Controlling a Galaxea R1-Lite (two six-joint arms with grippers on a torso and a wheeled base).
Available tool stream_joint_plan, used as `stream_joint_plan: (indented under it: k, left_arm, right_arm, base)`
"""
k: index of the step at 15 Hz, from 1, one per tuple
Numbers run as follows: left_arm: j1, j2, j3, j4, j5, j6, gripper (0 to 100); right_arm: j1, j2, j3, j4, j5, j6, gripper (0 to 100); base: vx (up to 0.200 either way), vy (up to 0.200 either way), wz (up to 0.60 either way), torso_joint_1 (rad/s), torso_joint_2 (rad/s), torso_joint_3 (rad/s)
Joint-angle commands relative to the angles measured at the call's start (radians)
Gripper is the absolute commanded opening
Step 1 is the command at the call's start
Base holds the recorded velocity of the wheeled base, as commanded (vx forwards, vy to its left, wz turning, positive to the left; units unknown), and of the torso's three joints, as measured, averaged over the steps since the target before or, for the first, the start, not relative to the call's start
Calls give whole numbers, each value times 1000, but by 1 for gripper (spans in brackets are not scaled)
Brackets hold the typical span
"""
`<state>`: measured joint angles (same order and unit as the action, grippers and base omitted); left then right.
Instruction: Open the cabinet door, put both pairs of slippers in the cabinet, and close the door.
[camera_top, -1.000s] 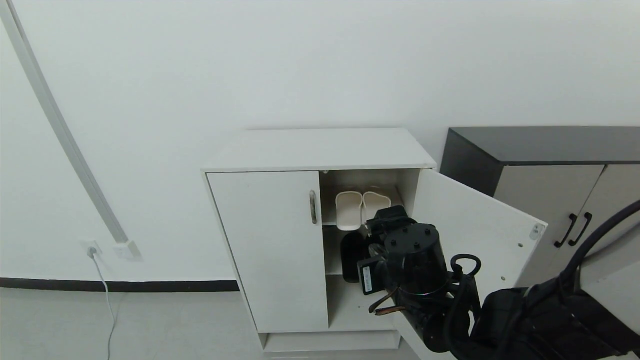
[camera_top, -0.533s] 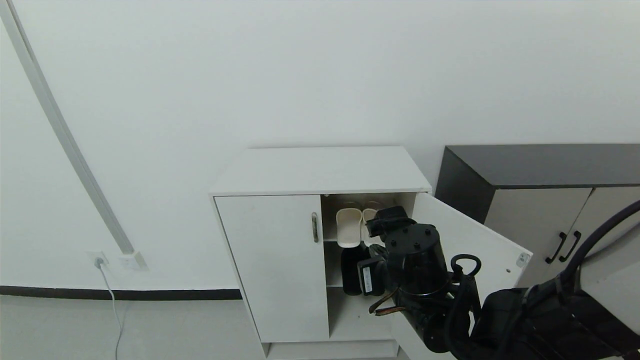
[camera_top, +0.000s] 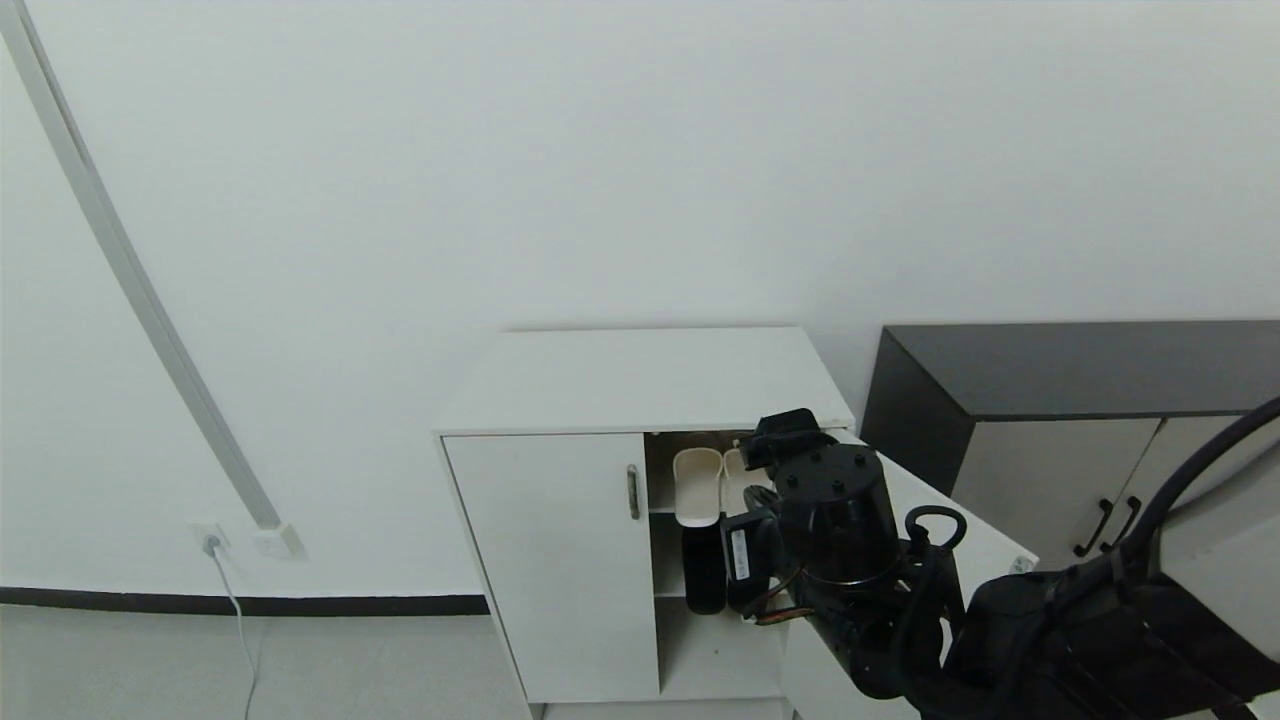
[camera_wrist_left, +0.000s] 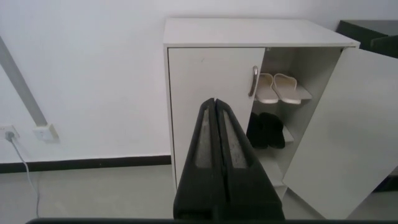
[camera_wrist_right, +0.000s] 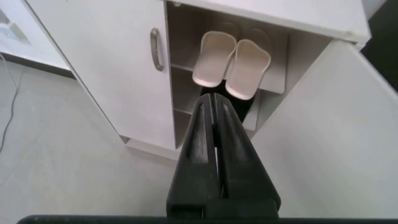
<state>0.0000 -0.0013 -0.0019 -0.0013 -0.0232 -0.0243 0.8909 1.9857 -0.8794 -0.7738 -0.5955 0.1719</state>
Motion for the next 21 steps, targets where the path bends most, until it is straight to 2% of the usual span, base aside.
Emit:
stream_joint_plan:
  k: [1, 4, 12, 18, 21]
  left_arm:
    - [0, 1, -1, 0, 0, 0, 0]
    - [0, 1, 0, 0, 0, 0, 0]
    - [0, 1, 0, 0, 0, 0, 0]
    - [0, 1, 0, 0, 0, 0, 0]
    - [0, 1, -1, 0, 0, 0, 0]
  right_arm:
    - [-9, 4, -1, -1, 0, -2, 0]
    - [-23, 7, -1, -1, 0, -8, 0]
    - [-44, 8, 2, -10, 2, -14, 0]
    - [-44, 11, 3, -10, 2, -15, 0]
    - [-52, 16, 7, -24, 3, -17, 0]
  base:
    - [0, 0, 0, 188, -403, -222]
    - [0, 0, 0, 142, -315, -167]
    - [0, 0, 0, 3, -6, -3]
    - [0, 0, -600, 6, 2, 3]
    - [0, 0, 0, 0, 0, 0]
